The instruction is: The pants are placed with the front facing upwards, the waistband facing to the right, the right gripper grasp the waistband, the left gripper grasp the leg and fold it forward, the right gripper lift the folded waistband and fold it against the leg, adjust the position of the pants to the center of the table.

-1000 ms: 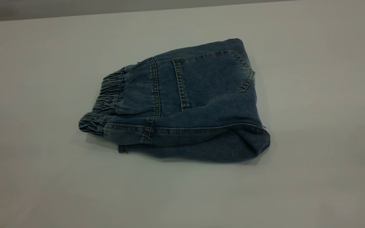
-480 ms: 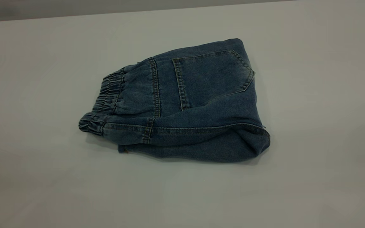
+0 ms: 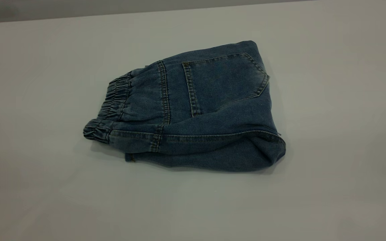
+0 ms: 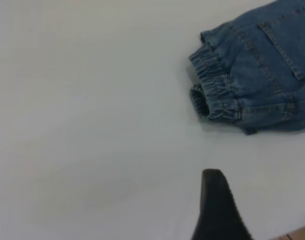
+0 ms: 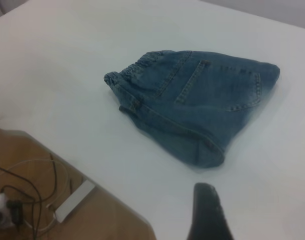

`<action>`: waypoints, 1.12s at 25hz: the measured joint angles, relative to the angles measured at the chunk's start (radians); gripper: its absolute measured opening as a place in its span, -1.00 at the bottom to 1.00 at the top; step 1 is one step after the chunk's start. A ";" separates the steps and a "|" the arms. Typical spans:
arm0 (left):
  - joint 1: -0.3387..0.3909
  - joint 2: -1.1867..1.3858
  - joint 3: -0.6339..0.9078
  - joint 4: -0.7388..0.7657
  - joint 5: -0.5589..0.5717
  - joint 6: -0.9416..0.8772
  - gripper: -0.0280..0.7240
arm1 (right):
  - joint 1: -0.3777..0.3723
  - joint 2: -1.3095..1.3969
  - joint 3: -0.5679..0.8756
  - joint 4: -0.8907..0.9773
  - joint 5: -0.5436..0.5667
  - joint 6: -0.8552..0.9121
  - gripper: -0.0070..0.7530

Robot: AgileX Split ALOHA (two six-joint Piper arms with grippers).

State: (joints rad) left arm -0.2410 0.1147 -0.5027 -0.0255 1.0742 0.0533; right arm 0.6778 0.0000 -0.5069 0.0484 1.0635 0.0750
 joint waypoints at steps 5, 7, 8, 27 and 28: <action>0.000 0.000 -0.001 0.000 0.005 0.001 0.11 | 0.000 0.000 0.000 0.002 0.000 -0.001 0.04; 0.000 0.000 -0.001 0.000 0.005 0.001 0.11 | 0.000 0.000 0.000 0.002 0.000 -0.001 0.04; 0.000 0.000 -0.001 0.000 0.005 0.001 0.11 | -0.009 0.000 0.000 0.002 0.000 -0.001 0.04; 0.064 -0.010 -0.001 0.000 0.005 0.001 0.11 | -0.630 0.000 0.000 0.005 0.001 -0.001 0.04; 0.086 -0.021 -0.001 -0.001 0.005 0.001 0.11 | -0.629 0.000 0.000 0.005 0.001 -0.001 0.04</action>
State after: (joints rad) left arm -0.1553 0.0939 -0.5036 -0.0268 1.0790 0.0542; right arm 0.0490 0.0000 -0.5069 0.0530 1.0645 0.0742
